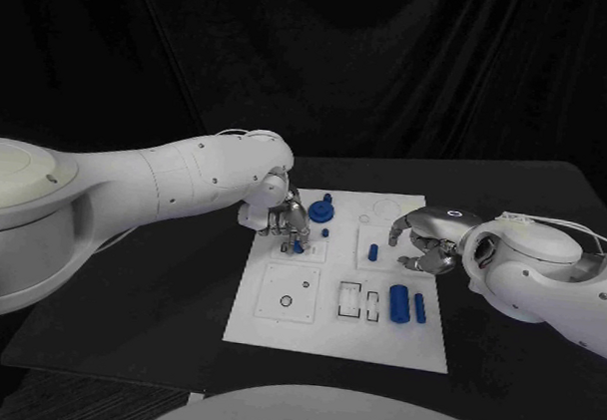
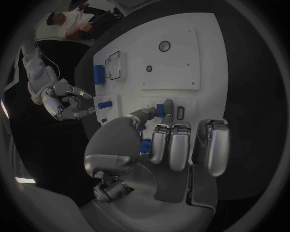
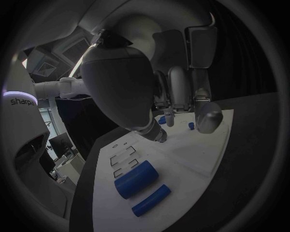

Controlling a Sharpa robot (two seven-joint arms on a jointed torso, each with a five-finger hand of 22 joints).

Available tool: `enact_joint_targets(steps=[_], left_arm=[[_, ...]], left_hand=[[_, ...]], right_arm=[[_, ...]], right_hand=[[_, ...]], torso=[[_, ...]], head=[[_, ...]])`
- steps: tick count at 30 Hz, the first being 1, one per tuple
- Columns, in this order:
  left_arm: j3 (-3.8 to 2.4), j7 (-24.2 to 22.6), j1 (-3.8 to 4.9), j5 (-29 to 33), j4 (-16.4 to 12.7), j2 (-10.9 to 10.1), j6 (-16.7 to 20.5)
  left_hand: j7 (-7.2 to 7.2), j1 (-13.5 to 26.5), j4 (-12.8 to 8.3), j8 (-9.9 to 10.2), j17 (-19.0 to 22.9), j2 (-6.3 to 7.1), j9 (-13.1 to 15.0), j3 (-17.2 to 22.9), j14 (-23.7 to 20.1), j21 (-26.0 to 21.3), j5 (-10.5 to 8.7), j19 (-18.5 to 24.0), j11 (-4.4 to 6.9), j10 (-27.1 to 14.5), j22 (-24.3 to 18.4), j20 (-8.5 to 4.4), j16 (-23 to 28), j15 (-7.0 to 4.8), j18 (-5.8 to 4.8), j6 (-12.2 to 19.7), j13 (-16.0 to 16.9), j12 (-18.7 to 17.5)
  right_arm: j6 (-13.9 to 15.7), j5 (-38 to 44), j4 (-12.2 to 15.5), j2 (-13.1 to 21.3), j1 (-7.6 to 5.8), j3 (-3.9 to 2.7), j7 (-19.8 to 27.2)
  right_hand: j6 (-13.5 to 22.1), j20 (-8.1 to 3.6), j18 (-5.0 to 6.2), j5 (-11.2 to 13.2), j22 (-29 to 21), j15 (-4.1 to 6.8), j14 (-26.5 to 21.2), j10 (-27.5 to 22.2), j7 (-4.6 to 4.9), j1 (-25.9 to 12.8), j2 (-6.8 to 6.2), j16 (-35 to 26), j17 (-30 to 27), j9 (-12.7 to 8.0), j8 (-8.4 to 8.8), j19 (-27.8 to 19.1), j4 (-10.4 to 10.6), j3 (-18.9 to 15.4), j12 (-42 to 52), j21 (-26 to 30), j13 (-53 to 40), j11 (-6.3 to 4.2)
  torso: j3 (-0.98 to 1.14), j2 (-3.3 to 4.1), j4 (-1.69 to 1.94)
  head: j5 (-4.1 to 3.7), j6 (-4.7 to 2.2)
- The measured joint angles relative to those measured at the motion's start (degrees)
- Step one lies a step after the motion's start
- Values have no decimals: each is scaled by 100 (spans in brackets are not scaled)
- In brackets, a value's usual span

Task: Assemble the parts on the task board

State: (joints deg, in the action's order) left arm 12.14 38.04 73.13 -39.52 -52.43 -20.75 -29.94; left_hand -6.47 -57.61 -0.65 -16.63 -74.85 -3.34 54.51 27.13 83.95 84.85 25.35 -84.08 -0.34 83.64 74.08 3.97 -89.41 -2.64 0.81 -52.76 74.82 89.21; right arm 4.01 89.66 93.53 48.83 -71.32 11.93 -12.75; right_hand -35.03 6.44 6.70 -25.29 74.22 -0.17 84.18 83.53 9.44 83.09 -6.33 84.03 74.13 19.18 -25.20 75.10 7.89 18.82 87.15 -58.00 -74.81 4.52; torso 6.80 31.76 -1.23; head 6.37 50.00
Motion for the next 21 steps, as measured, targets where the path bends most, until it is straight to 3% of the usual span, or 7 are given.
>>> enact_joint_targets(steps=[7, 10, 13, 14, 19, 21], left_arm=[[-2, 1, -12, 3, 25, 15, -5], [-2, 1, -19, 4, 33, 19, -4], [-4, 2, -21, 5, 38, 21, -4], [-4, 2, -21, 6, 40, 22, -4], [-9, 2, -25, 12, 50, 26, -1], [-10, 2, -26, 13, 53, 27, -1]], left_hand=[[0, 0, 0, 1, 0, 0, 0, 0, 0, 0, 0, 0, -1, 1, 0, 0, 0, 0, 0, 0, 0, 0], [0, 0, 0, 119, 0, 0, 0, 0, 0, -1, -5, 0, -19, 18, 0, 1, 0, 0, 0, 0, 0, 0], [-1, -5, 1, 180, 0, -5, 0, 1, 0, -1, -130, 0, -20, 18, 0, 1, 0, 1, 0, -1, 0, 0], [-2, -5, 1, 225, 0, -6, 0, 1, 0, -66, -341, 1, -20, 19, 0, 2, 0, 1, 0, -3, 0, 0], [-10, -43, 60, 391, 0, -42, 1, 59, 0, -67, -843, 3, -32, 29, 0, 5, 0, 3, 0, -11, 0, 0], [-1, -67, 65, 421, 0, -30, 1, 64, -80, -67, -1009, 3, -61, 58, 0, 5, 0, 82, 0, -20, 0, 0]], right_arm=[[-2, 0, 0, -1, 1, 0, -1], [-3, 0, 1, -1, 2, 0, -1], [-6, 0, 2, 0, 2, 0, -2], [-6, 0, 2, 0, 3, 0, -2], [-9, -1, 2, -1, 4, 0, -2], [-11, -1, 2, -3, 5, 0, -2]], right_hand=[[0, 0, 0, 0, 0, 0, 0, 0, 0, 0, 0, 0, 0, -2, 0, 0, 0, 0, 0, 0, 0, 0], [0, 0, 0, 0, 0, 0, 0, 0, 0, 0, 0, 0, 0, -2, 0, 0, 0, 0, 0, 0, 0, 0], [0, 0, 0, 0, 0, 0, 0, 0, 0, 0, 0, 0, 0, -4, 0, 0, 0, 0, 0, 0, 0, 0], [0, 0, 0, 0, 0, 0, 0, 0, 0, 0, 0, 0, 0, -4, 0, 0, 0, 0, 0, 0, 0, 0], [0, 0, 0, 0, 0, 0, 0, 0, 0, 0, 0, 0, 0, -10, 0, -1, 0, 0, 0, 66, 0, 0], [0, 0, 0, 0, 0, 0, 0, 0, 0, 0, 0, 0, 0, -10, 0, -1, 0, 0, 0, 66, 0, 0]], torso=[[-1, -1, 0], [-1, -1, -1], [-2, -1, -3], [-2, -1, -3], [-3, 1, -3], [-5, 1, -3]], head=[[16, 0], [20, 0], [24, 0], [24, 0], [24, 0], [24, 0]])
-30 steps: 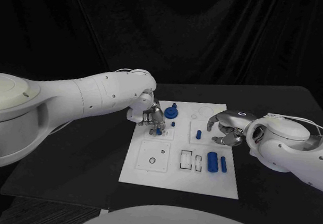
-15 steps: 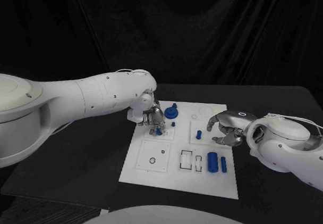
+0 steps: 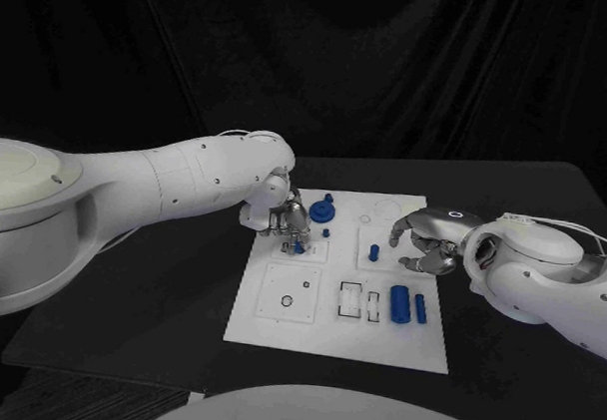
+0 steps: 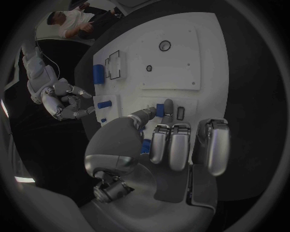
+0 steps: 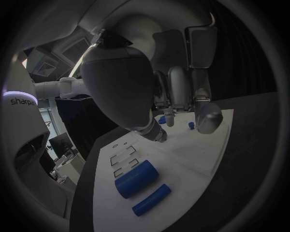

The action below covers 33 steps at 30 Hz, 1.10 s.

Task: Assemble the parts on the task board

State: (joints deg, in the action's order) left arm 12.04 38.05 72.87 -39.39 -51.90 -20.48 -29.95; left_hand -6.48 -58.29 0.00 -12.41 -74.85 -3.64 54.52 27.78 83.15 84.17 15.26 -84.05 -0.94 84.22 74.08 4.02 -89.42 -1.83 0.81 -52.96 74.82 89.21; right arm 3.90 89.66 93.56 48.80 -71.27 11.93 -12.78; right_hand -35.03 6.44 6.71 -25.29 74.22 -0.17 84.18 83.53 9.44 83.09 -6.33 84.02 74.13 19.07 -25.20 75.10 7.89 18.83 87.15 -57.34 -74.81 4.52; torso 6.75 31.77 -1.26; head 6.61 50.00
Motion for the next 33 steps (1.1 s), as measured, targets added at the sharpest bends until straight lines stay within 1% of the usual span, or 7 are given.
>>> enact_joint_targets(steps=[10, 14, 17, 18, 22, 24, 33], left_arm=[[-3, 0, -8, 4, 10, 1, 4], [-2, 1, -12, 4, 12, -2, 6], [-2, 2, -16, 4, 15, -4, 8], [-1, 3, -17, 3, 16, -4, 8], [2, 7, -27, 3, 22, -6, 9], [2, 10, -28, 2, 24, -6, 9], [4, 22, -39, 1, 26, -5, 13]], left_hand=[[41, -37, 209, 94, 0, -27, -2, -116, 18, -65, -379, 57, -2, 2, 0, 57, 0, 20, 0, -41, 0, 0], [103, -36, 452, 133, 0, -26, -3, -360, 21, -66, -578, 57, -3, 3, 0, 58, 0, 20, 0, -103, 0, 0], [103, -36, 450, 133, 0, -26, -4, -359, 21, -66, -688, 57, -4, 4, 0, 58, 0, 20, 1, -103, 0, 0], [103, -34, 602, 177, 0, -27, -6, -512, 21, -66, -746, 57, -33, 35, 0, 58, 0, 20, 0, -103, 0, 0], [124, -31, 759, 300, 0, -28, -8, -670, 21, -66, -969, 57, -35, -51, 0, 58, 0, 20, 0, -203, 0, 0], [124, 53, 758, 300, 0, 52, -8, -668, 21, -67, -977, 57, -32, -50, 0, 58, 0, 20, 0, -204, 0, 0], [116, 272, 972, 354, 0, 16, -10, -1088, 21, -67, -1130, 57, -32, -50, 0, 58, 0, 20, 1, -296, 0, 0]], right_arm=[[-8, 0, 3, -1, 3, 0, -1], [-10, 0, 3, -4, 4, 0, -2], [-11, 0, 3, -5, 7, 0, -2], [-12, 0, 3, -5, 10, 0, -2], [-15, 0, 2, -5, 25, 0, -2], [-16, 0, 2, -5, 31, 0, -2], [-20, 0, 0, -3, 52, 0, -3]], right_hand=[[0, 30, 0, 0, 0, 0, 0, 0, 0, 0, 0, 0, 0, -13, 0, -31, 0, 0, 0, 0, 0, 0], [0, 0, 0, 0, 0, 0, 0, 0, 0, 0, 0, 0, 0, -13, 0, -58, 0, 0, 0, 0, 0, 0], [0, 0, 0, 0, 0, 0, 0, 0, 0, 0, 0, 0, 0, -13, -1, -58, 0, 0, 0, 0, 0, 0], [0, 0, 0, 0, 0, 0, 0, 0, 0, 0, 0, 0, 0, -13, -1, -58, 0, 0, 0, 0, 0, 0], [0, 0, 0, 0, 0, 0, 0, 0, 0, 0, 0, 0, 0, -13, -32, -58, 0, 0, 0, 0, 0, 0], [0, 0, 0, 0, 0, 0, 0, 0, 0, 0, 0, 0, 0, -14, -32, -58, 0, 0, 0, 0, 0, 0], [0, 0, 0, 0, 0, 0, 0, -1, 0, 0, 0, -1, 0, -14, -32, -59, -85, 86, 0, 1, 0, 0]], torso=[[-2, 1, -1], [-2, 1, -1], [-1, 1, -1], [-1, 1, -1], [0, 2, -1], [1, 2, -1], [3, -2, -3]], head=[[5, 0], [5, 0], [-1, 0], [-1, 0], [-3, 0], [-4, 0], [0, 0]])
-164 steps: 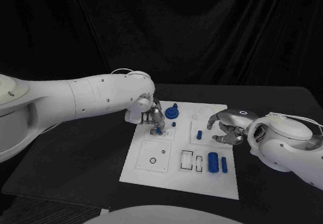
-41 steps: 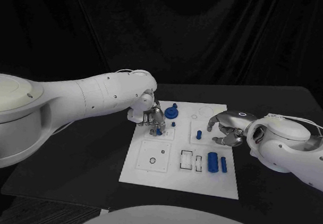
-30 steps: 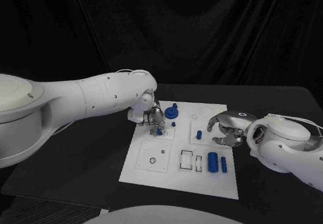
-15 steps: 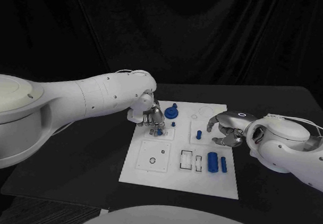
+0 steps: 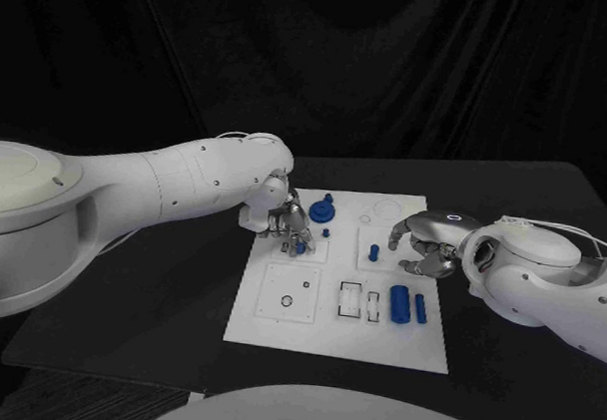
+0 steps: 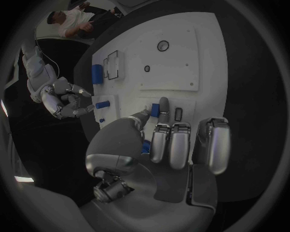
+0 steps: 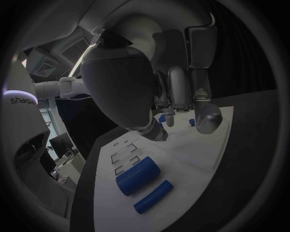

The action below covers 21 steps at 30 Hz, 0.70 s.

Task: Assemble the parts on the task board

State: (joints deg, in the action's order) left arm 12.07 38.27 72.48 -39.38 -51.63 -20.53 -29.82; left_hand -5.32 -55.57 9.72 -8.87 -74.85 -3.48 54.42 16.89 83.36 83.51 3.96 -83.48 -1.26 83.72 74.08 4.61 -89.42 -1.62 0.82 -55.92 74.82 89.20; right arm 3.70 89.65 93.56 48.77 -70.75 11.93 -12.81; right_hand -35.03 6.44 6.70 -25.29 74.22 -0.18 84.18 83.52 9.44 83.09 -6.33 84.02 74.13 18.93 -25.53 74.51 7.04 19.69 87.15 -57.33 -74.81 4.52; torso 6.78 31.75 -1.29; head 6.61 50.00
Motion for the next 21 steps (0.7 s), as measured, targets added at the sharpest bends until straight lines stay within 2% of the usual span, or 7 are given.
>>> enact_joint_targets(steps=[2, 8, 9, 10, 14, 16, 21], left_arm=[[0, 2, 0, 0, 0, -3, 0], [-1, 4, -1, 6, -8, -16, 0], [-1, 4, -1, 7, -10, -19, 0], [-1, 5, -1, 7, -13, -22, 0], [0, 8, -3, 7, -35, -42, 6], [0, 10, -3, 6, -53, -51, 17], [0, 11, -3, 4, -103, -81, 59]], left_hand=[[0, 101, 124, 0, 0, 16, 0, -122, 0, 0, -45, 0, 0, 0, 0, 0, 0, 0, 0, 0, 0, 0], [1, 240, 229, 0, 0, 10, 1, -228, 0, 0, -45, 0, 0, 0, 0, 0, 0, 0, 0, -1, 0, 0], [2, 308, 230, 0, 0, 54, 1, -228, 0, 1, -45, 0, 0, 0, 0, 0, 0, 0, 0, -1, 0, 0], [2, 323, 348, 0, 0, 69, 1, -348, 0, 1, -45, 0, 0, 0, 0, 0, 0, 0, 0, -1, 0, 0], [40, 329, 364, 22, 0, 63, 6, -363, 0, 1, -45, 0, 2, -1, 0, 0, 0, 0, 0, -40, 0, 0], [40, 451, 464, 22, 0, 92, 10, -621, 0, 2, -45, 0, 2, -1, 0, -1, 0, -1, -1, -40, 0, 0], [40, 451, 585, 22, 0, 91, 172, -741, 0, 3, -45, 0, 3, -1, 0, -1, 0, -1, -1, -39, 0, 0]], right_arm=[[-1, 0, 0, 0, 2, 0, 0], [-3, 0, 0, 2, 5, 0, 0], [-3, 0, 0, 3, 6, 0, -1], [-3, 0, 0, 4, 6, 0, -1], [-3, 0, 2, 6, 8, 0, -1], [-3, 0, 2, 8, 10, 0, -1], [-5, 0, 2, 10, 13, 0, -1]], right_hand=[[0, 0, 0, 0, 0, 0, 0, 0, 0, 0, 0, 0, 0, 0, 0, 0, 0, 0, 0, 0, 0, 0], [0, 0, 0, 0, 0, 0, 0, 0, 0, 0, 0, 0, 0, 0, 0, 0, 0, 0, 0, 38, 0, 0], [0, 0, 0, 0, 0, 0, 0, 0, 0, 0, 0, 0, 0, 0, 0, 0, 0, 0, 0, 43, 0, 0], [0, 0, 0, 0, 0, 0, 0, 0, 0, 0, 0, 0, 0, 0, 0, 0, 0, 0, 0, 43, 0, 0], [0, 0, 0, 0, 0, 0, 0, 0, 0, 0, 0, 0, 0, 0, 0, 0, 0, 0, 0, 43, 0, 0], [0, 0, 0, 0, 0, 0, 0, 0, 0, 0, 0, 0, 0, 0, 0, 0, 0, 0, 0, 43, 0, 0], [0, 0, 0, 0, 0, 0, 0, 0, 0, 0, 0, 0, 0, 0, 0, 0, 0, 0, 0, 43, 0, 0]], torso=[[0, 0, -1], [0, 0, -1], [0, 0, -1], [0, 0, -1], [0, 0, -2], [0, 0, -2], [-1, -1, -2]], head=[[2, 0], [5, 0], [5, 0], [5, 0], [2, 0], [6, 0], [7, 0]])
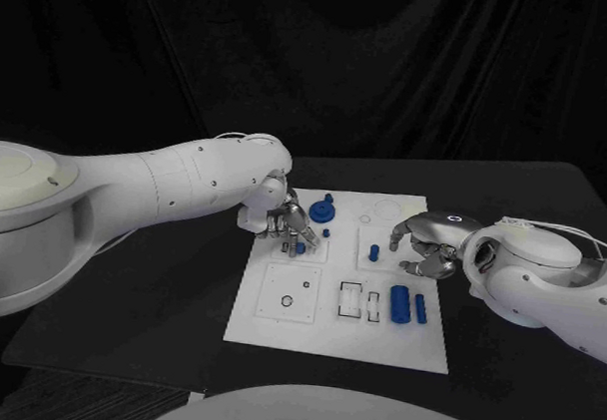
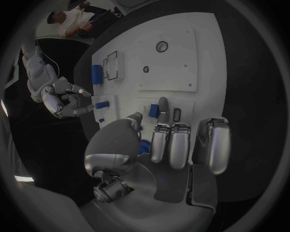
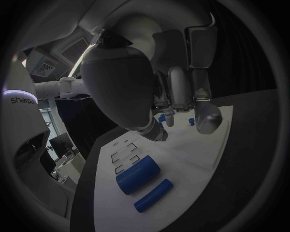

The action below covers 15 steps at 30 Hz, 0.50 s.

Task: Assemble the parts on the task board

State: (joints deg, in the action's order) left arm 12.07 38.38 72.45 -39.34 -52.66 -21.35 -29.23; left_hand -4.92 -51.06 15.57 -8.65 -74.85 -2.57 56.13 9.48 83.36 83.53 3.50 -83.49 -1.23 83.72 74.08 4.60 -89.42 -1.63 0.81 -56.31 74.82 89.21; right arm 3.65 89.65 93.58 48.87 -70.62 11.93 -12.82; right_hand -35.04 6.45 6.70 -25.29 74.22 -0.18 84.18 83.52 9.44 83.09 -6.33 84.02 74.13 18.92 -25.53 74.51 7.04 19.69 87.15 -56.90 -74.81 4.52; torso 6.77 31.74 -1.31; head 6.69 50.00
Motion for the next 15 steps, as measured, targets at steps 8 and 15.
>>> enact_joint_targets(steps=[8, 15], left_arm=[[4, -5, -6, -1, -212, -133, 132], [6, -66, -7, -22, -549, -335, 378]], left_hand=[[1, 0, 71, -34, 0, 0, 332, -155, 0, 1, 0, 0, 2, 0, 0, -1, 0, -1, 0, 2, 0, 0], [0, -3, 68, -79, 0, 1, 524, -324, 0, 1, 0, -1, 1, 0, 0, -2, 0, -1, 0, 124, 0, 0]], right_arm=[[-3, 0, 1, 14, 4, 0, 0], [-5, 0, -1, 22, 6, 0, 0]], right_hand=[[0, 0, 0, 0, 0, 0, 0, 0, 0, 0, 0, 0, 0, 0, 0, 0, 0, 0, 0, 0, 0, 0], [0, 0, 0, 0, 0, 0, 0, 0, 0, 0, 0, -62, 0, -2, 0, -1, 0, 0, 0, 0, 0, 0]], torso=[[-3, -2, 5], [-3, -2, 8]], head=[[-15, 0], [-14, 0]])
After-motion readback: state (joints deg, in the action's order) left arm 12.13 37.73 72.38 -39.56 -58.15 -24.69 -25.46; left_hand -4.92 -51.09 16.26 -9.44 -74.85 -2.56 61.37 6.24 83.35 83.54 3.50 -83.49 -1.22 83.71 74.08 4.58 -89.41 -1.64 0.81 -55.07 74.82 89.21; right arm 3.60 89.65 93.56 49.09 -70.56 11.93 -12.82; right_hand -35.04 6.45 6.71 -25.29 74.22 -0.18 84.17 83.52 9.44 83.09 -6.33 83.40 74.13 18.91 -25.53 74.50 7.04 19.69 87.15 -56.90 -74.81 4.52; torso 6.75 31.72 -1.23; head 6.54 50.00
